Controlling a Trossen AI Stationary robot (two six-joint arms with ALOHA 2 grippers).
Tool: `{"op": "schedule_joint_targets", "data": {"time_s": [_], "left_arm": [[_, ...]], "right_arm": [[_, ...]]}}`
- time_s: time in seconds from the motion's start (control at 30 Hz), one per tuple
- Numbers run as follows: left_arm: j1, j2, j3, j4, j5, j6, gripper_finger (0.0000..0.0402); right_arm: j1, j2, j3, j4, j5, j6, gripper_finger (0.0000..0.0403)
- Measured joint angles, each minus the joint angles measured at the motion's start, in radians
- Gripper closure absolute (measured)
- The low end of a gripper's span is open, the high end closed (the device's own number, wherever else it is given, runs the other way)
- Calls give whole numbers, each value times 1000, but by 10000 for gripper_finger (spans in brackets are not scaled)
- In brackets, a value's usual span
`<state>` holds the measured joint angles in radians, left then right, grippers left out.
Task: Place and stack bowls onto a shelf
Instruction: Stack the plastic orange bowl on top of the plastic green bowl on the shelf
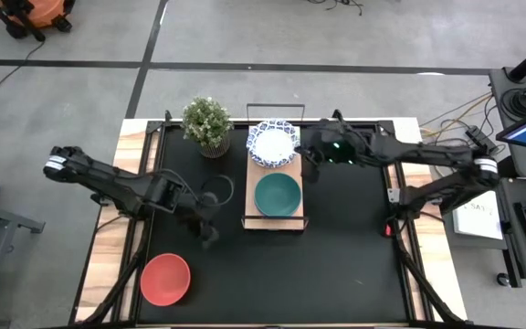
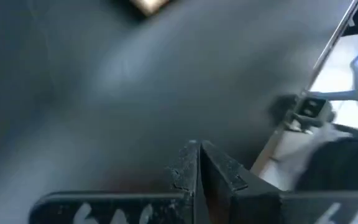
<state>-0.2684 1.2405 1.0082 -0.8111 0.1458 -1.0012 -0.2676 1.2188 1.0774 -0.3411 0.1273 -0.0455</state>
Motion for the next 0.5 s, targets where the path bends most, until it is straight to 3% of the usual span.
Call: {"op": "schedule_joint_targets", "data": {"time_s": [0.27,0.5], "left_arm": [[-166,4,45,-29,37,-441,401],[-365,34,54,-31,-75,-744,379]], "right_arm": [[111,-176,-162,116,86,24,394],[235,-268,-315,321,85,49,394]]}}
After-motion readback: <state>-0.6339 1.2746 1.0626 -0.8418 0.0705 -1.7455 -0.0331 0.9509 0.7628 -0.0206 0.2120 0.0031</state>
